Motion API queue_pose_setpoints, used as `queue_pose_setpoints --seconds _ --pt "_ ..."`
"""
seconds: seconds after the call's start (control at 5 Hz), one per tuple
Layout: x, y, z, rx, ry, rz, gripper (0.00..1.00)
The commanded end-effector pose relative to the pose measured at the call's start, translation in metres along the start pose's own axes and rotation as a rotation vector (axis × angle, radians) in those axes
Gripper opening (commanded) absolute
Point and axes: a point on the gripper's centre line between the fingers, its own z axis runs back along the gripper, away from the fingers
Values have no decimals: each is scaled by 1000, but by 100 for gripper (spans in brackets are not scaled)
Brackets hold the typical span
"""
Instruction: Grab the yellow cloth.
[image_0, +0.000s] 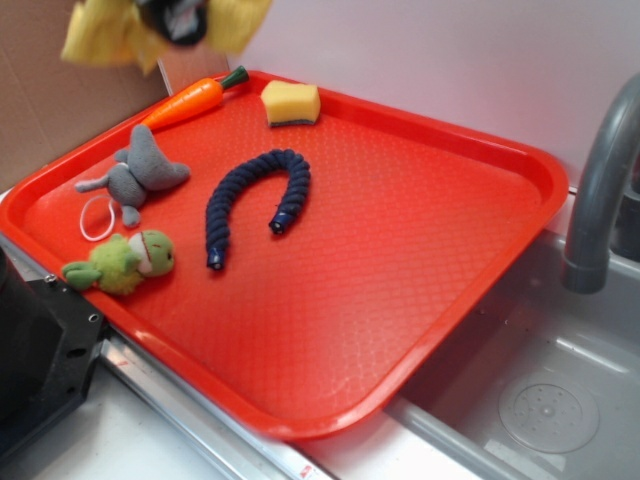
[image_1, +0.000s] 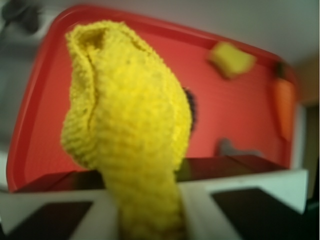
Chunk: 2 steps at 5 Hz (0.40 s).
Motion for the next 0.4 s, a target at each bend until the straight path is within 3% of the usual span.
queue_pose_setpoints --seconds 0.0,0.2 --pt "-2 -8 47 23 -2 222 0" --pt "-5 -3 29 28 65 260 0"
